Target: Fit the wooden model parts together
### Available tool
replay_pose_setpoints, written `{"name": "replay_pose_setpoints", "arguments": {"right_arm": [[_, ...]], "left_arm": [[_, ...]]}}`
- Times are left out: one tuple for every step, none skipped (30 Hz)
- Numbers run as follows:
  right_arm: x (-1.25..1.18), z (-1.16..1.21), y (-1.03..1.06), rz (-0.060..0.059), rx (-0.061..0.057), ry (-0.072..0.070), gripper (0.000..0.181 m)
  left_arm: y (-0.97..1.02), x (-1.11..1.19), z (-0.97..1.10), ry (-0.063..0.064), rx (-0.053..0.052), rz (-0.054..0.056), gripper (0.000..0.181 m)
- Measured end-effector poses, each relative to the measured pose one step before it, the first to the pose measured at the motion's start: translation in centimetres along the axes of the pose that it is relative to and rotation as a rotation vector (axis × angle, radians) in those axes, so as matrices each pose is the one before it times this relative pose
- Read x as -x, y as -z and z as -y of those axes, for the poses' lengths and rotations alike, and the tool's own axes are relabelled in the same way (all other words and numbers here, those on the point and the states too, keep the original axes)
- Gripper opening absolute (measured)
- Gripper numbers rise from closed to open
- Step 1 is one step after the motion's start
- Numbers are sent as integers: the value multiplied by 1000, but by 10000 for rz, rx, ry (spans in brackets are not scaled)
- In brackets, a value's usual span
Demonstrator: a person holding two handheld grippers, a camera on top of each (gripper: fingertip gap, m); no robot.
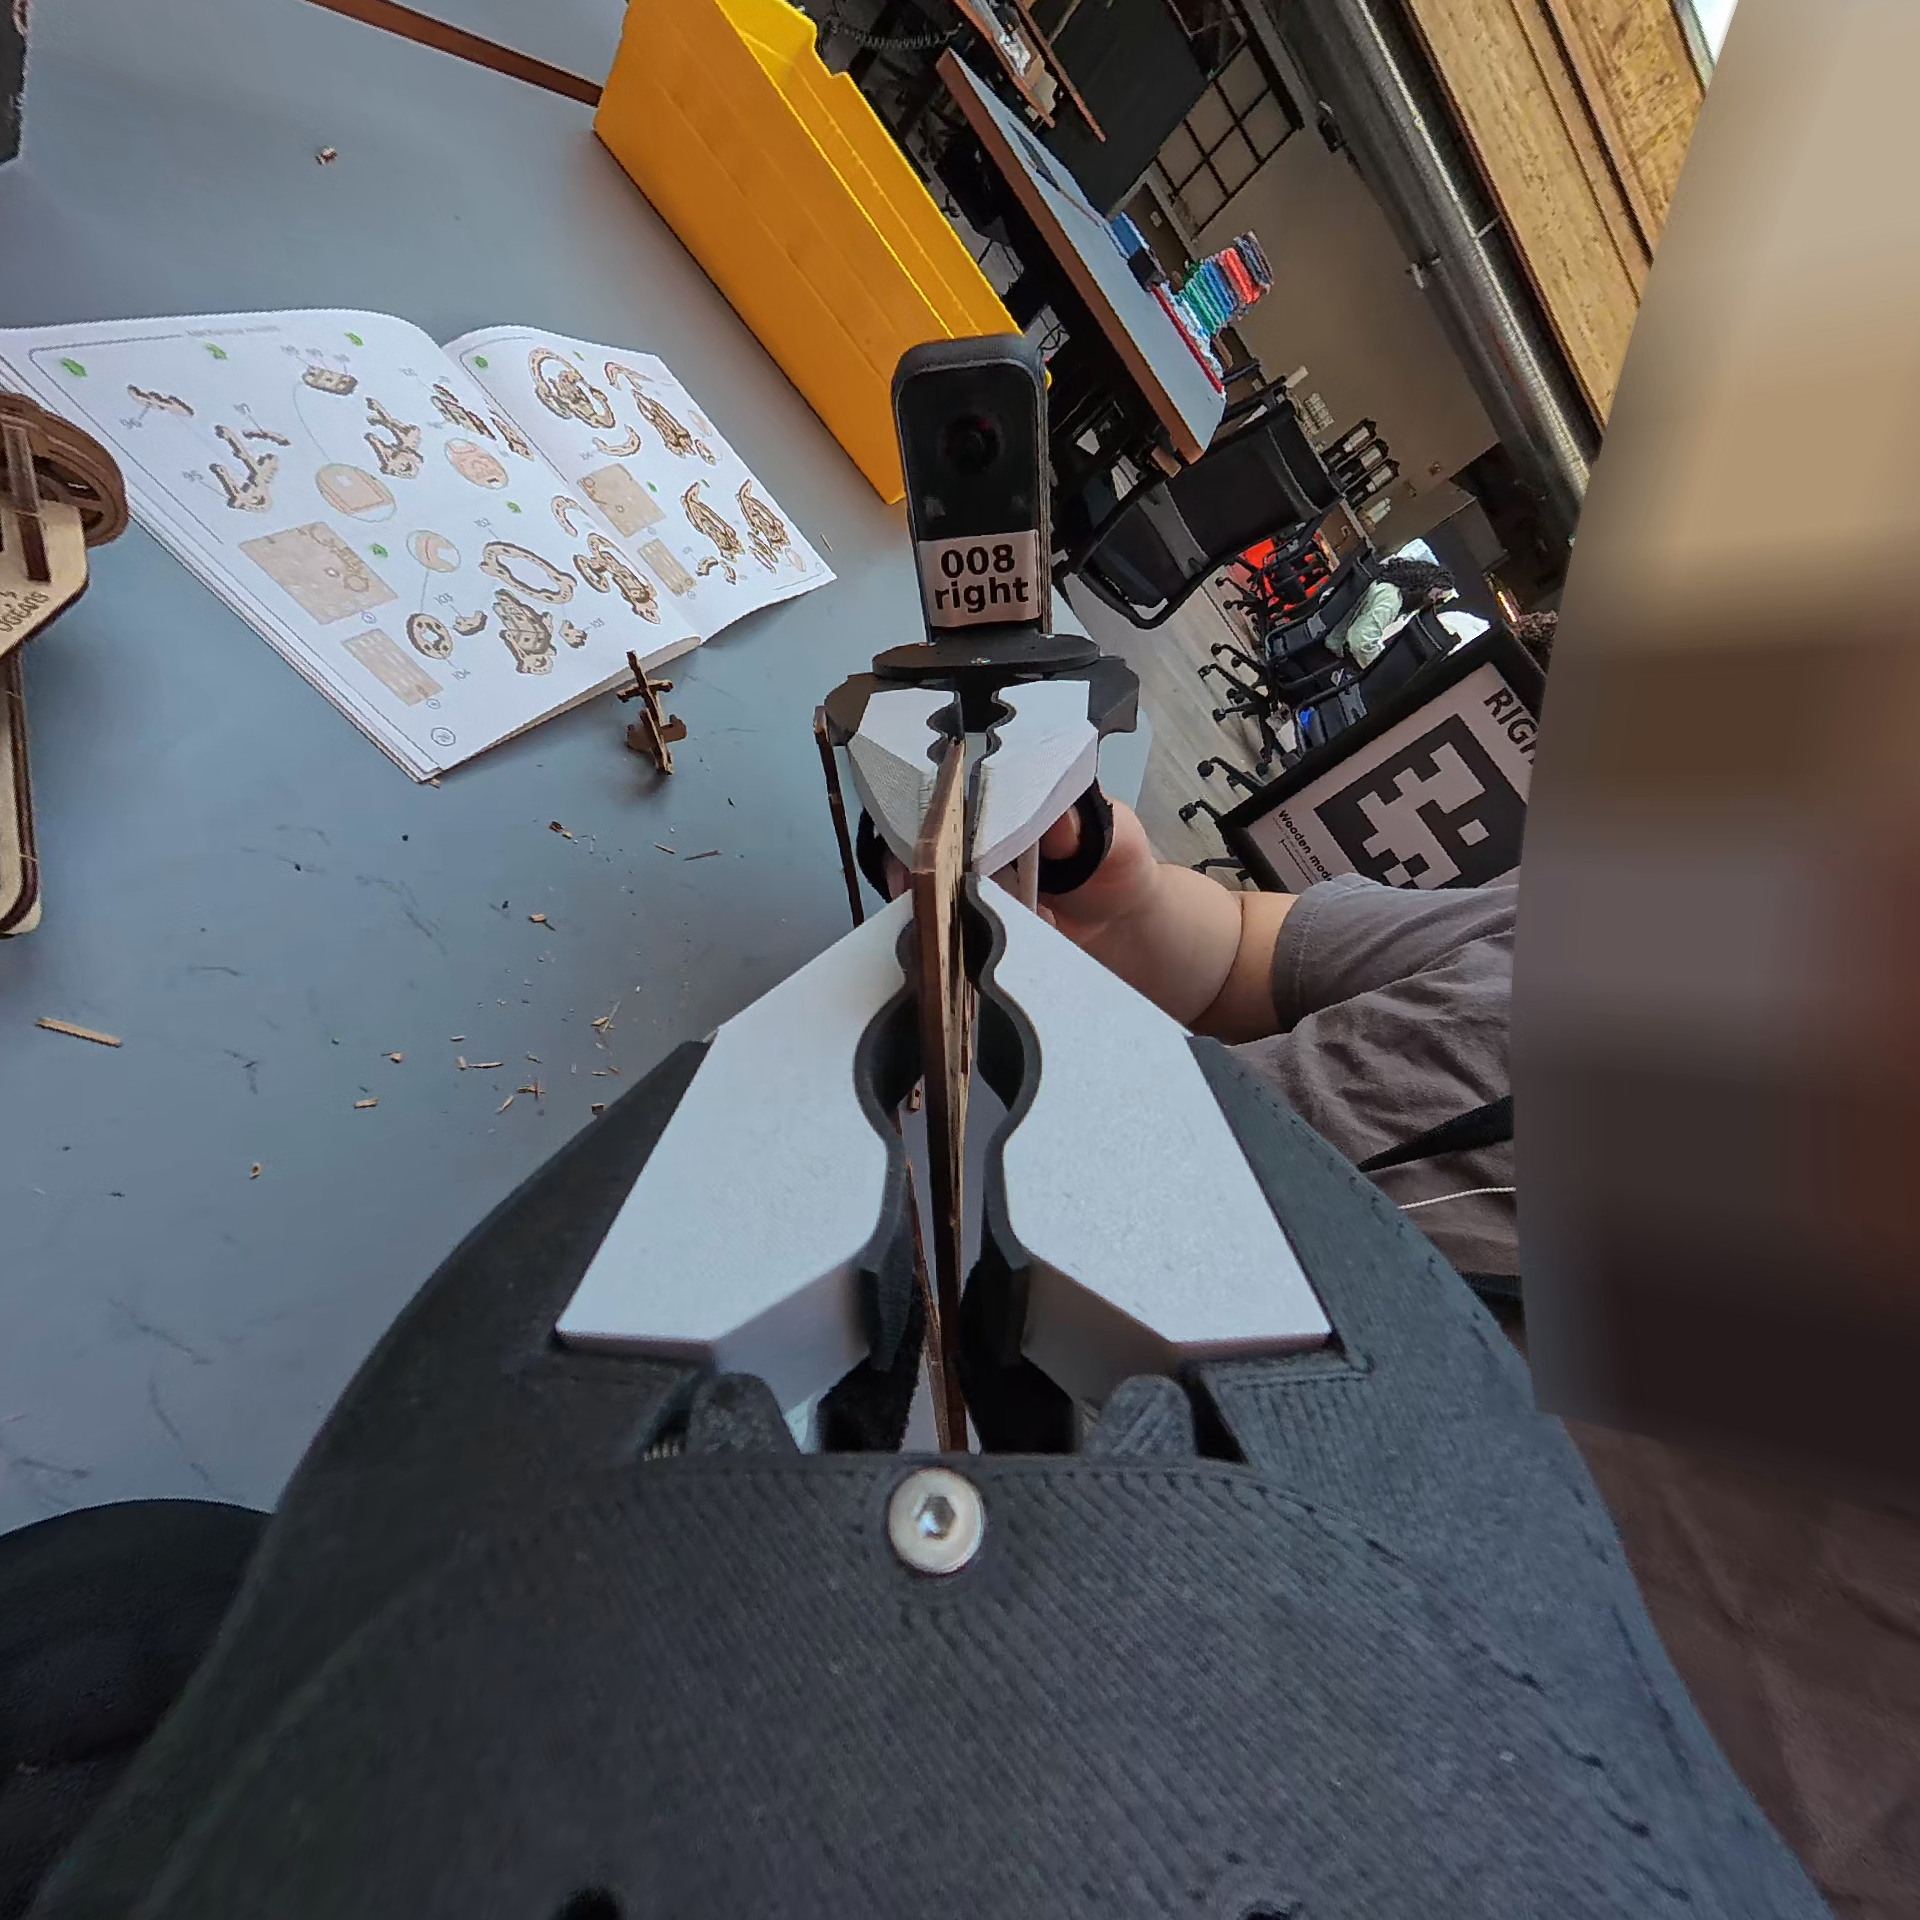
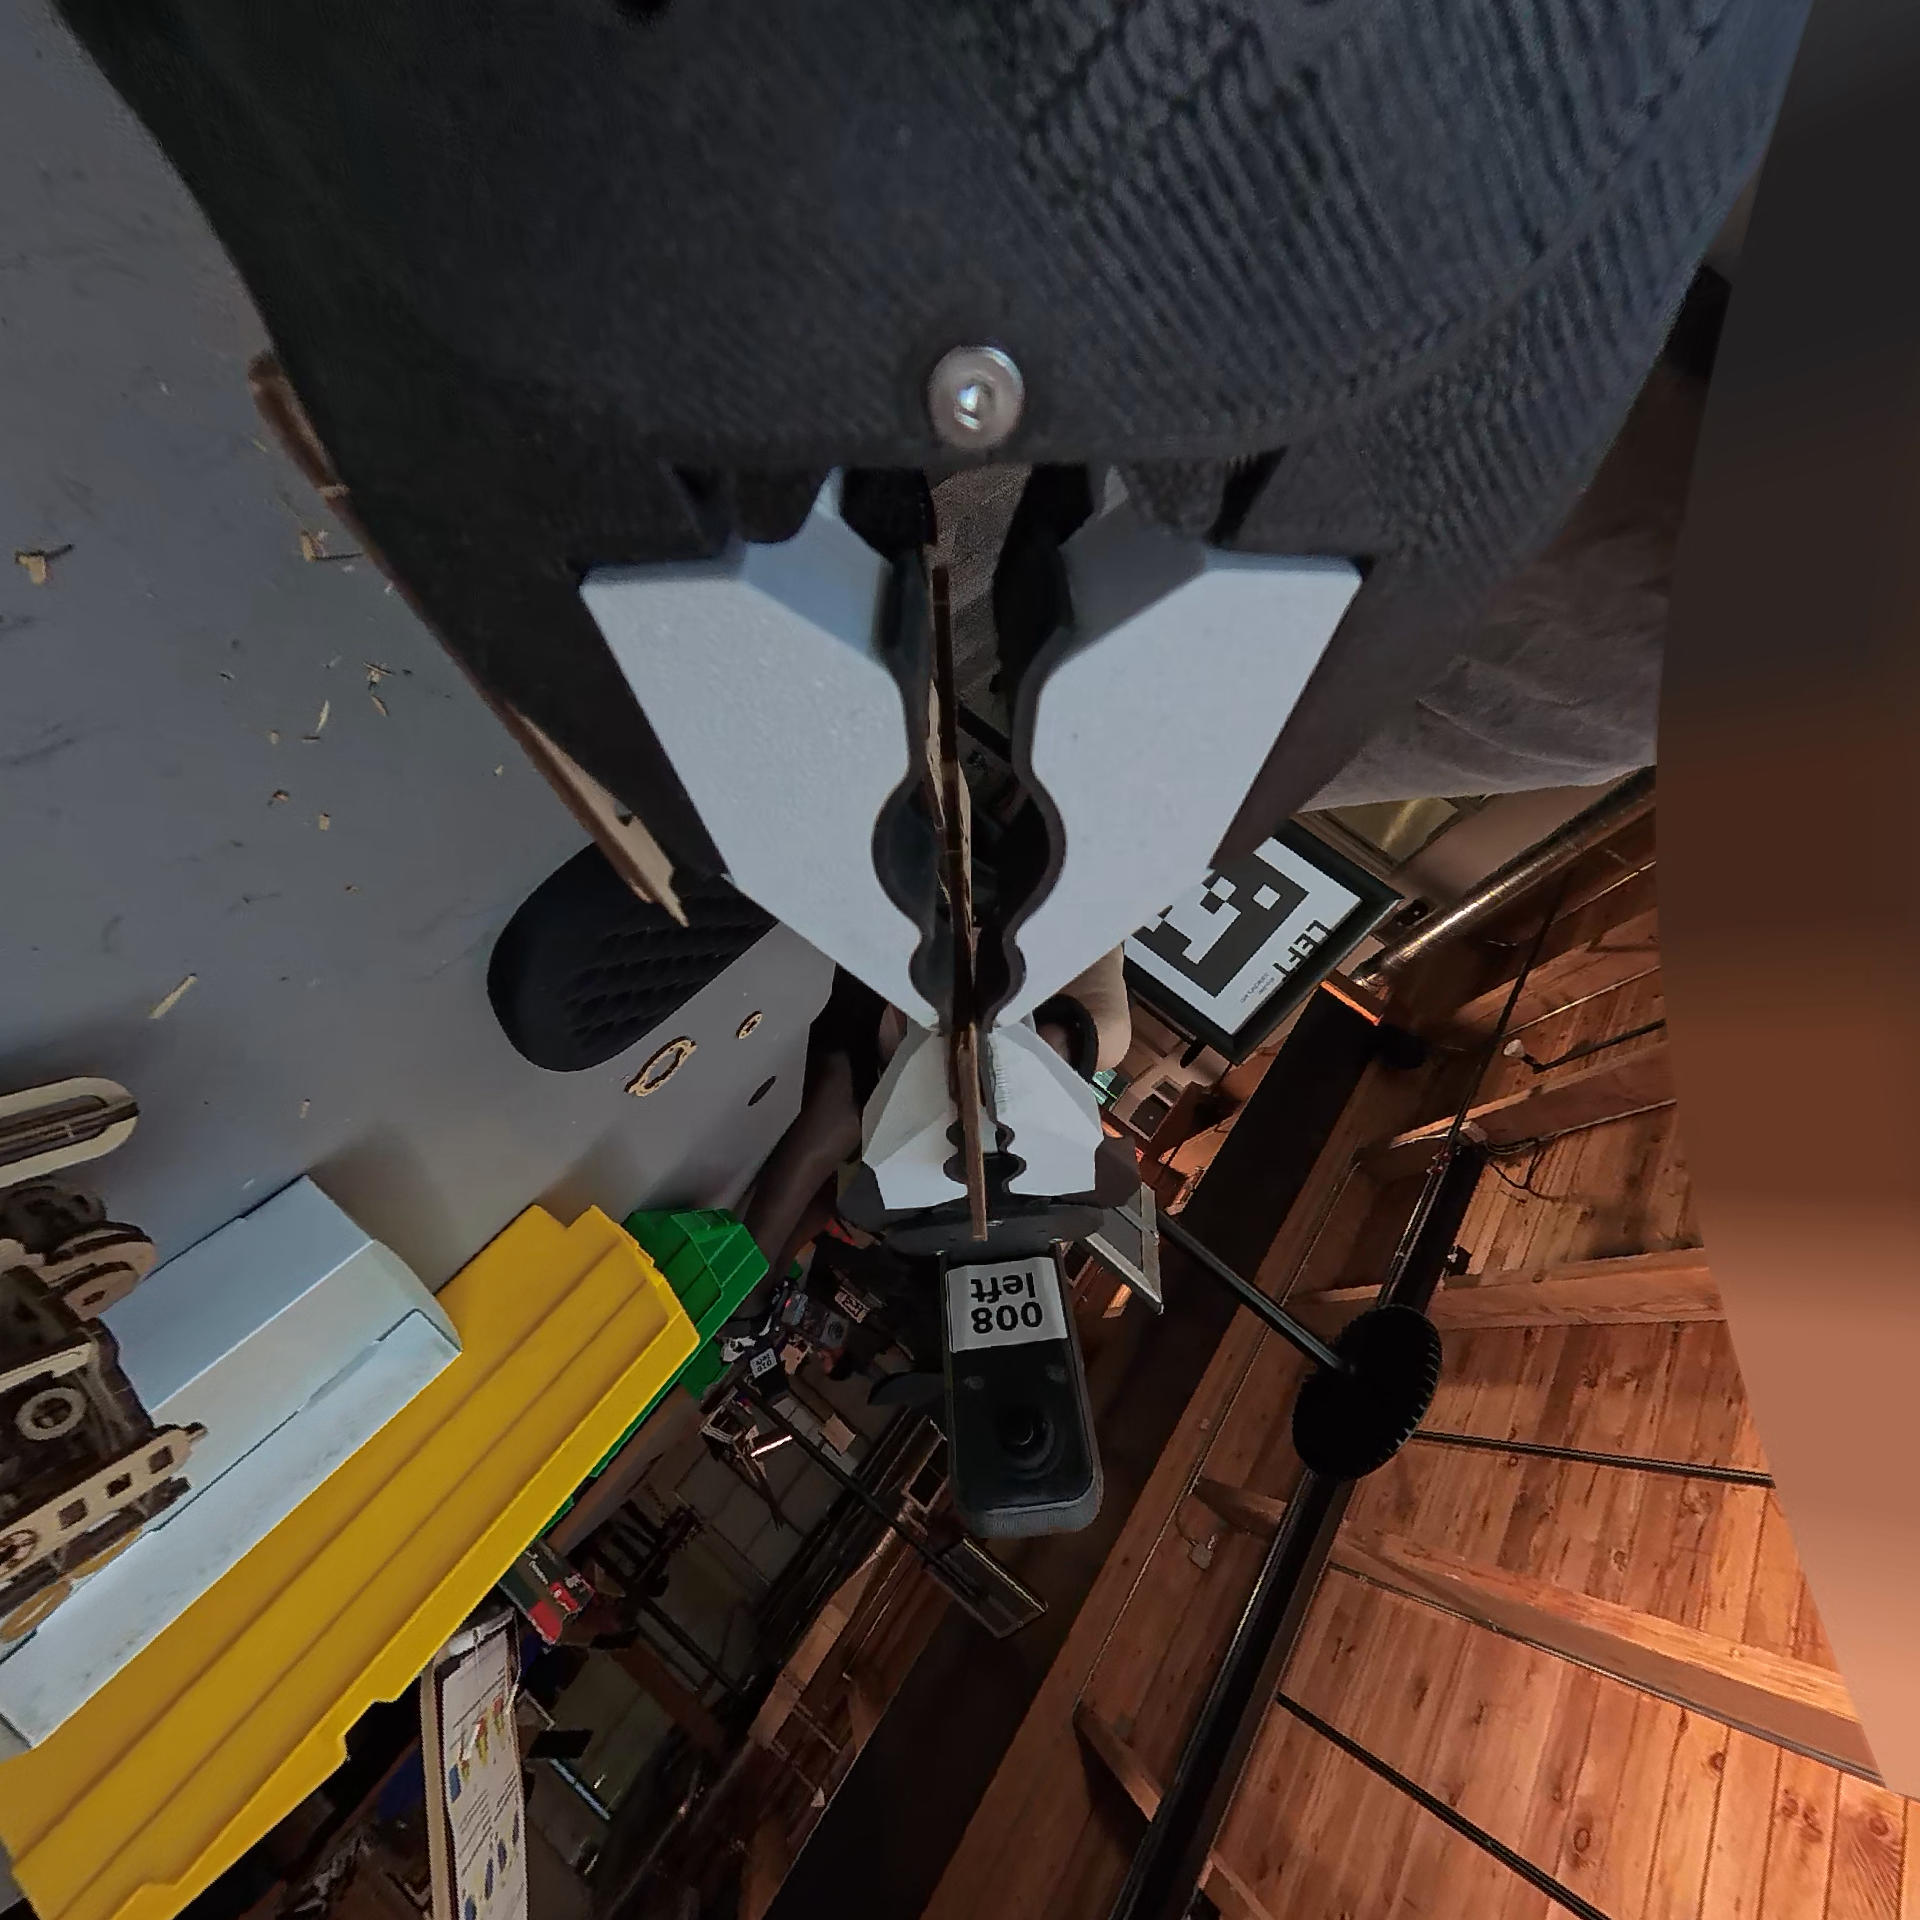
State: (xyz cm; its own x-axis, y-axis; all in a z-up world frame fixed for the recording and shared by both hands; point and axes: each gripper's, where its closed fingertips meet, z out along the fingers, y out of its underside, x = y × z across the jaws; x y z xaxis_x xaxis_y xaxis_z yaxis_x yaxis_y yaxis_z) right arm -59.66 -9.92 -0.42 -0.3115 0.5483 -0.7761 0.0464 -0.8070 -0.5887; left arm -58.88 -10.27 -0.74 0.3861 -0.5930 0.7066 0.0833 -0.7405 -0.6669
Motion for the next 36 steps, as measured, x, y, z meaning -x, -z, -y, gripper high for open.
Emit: {"name": "replay_pose_setpoints", "arguments": {"right_arm": [[-90, -58, 13, -45, 50, 0, 0], [5, -47, 25, 13, 79, 30, 0], [6, 23, 29, -5, 36, 31, 0], [-92, 11, 19, -58, 12, 26, 0], [-81, -21, 17, -27, 19, 0, 0], [10, 2, 14, 37, -20, -29, 0], [68, 12, 4, 74, -52, -52, 0], [65, -55, 1, 50, -34, -37, 0], [-56, -121, -3, -31, -3, -12, 0], [-87, -137, 2, -62, -21, 22, 0], [-21, -139, 15, -23, -27, 23, 1], [19, -144, 41, 6, -27, 3, 1], [3, -121, 54, 14, -28, -12, 1], [-29, -62, 52, 15, -43, -39, 1], [-59, -15, 62, 17, -62, -41, 1], [-81, -18, 47, 1, -32, -60, 1], [-46, -6, 26, 12, -15, -30, 1], [-23, 52, 30, -7, -21, 15, 1], [-34, 74, 59, -26, -17, 64, 1], [-65, 91, 64, -50, -35, 77, 1], [-103, 99, 70, -56, -45, 57, 1], [-124, 77, 73, -46, -48, 27, 1], [-111, 91, 69, -22, -47, -16, 1], [-103, 112, 80, 2, -51, -45, 1], [-102, 103, 76, 4, -39, -35, 1], [-93, 92, 80, -1, -35, -15, 1], [-96, 67, 60, -16, -6, -2, 1], [-83, 56, 36, -34, 0, 27, 2], [-91, 6, 28, -58, 38, 61, 2], [-133, -9, 27, -99, 50, 89, 2], [-119, 29, 44, -99, 33, 82, 2], [-113, 45, 48, -85, 29, 73, 2], [-26, 67, 28, -18, -5, 57, 1], [-23, 17, 13, 15, 36, 19, 2], [28, 33, -8, 32, 8, -69, 2], [35, 18, -9, 26, -10, -40, 2]], "left_arm": [[-32, 62, -60, -20, 45, 37, 0], [-24, -23, -17, -7, 14, -4, 0], [-31, 12, 12, -12, -27, 33, 0], [-22, 75, 6, -22, -23, 82, 0], [-18, 59, -19, -38, 0, 62, 0], [-18, -4, 8, -21, -12, 6, 0], [-1, -74, 0, 5, -21, -33, 0], [5, -37, -54, 11, 13, -15, 0], [13, 31, -117, -17, 45, 46, 0], [-5, 60, -140, -48, 50, 69, 0], [-8, 0, -139, -58, 54, 28, 0], [-29, -36, -150, -29, 68, -11, 0], [-39, -5, -112, -13, 58, -18, 0], [-62, 16, -53, -25, 32, -13, 0], [-61, 45, -34, -31, 29, -7, 0], [-46, 66, -30, -19, 53, -23, 0], [-36, 36, 5, -10, 55, -58, 0], [-38, 23, 45, -11, 37, -70, 0], [-56, 41, 58, -18, 32, -51, 0], [-75, 80, 73, -53, 20, -5, 0], [-85, 127, 62, -80, 32, 37, 1], [-86, 141, 66, -99, 44, 57, 1], [-88, 124, 77, -123, 21, 56, 1], [-105, 119, 81, -101, 4, 37, 1], [-103, 105, 83, -44, 2, 9, 1], [-85, 83, 89, 4, -8, -30, 1], [-77, 56, 62, 45, 1, -62, 1], [-53, 34, 36, 94, 10, -81, 1], [-34, 87, 0, 114, 27, -23, 0], [-46, 111, -2, 20, 12, 51, 0], [-59, 115, 7, -71, -21, 132, 0], [-60, 69, 27, -74, -40, 167, 0], [-34, 26, 52, -74, -47, 161, 0], [-15, -3, 16, -85, -21, 147, 0], [3, -22, 35, -72, -33, 110, 0], [19, -40, 11, -27, -31, 75, 1]]}}
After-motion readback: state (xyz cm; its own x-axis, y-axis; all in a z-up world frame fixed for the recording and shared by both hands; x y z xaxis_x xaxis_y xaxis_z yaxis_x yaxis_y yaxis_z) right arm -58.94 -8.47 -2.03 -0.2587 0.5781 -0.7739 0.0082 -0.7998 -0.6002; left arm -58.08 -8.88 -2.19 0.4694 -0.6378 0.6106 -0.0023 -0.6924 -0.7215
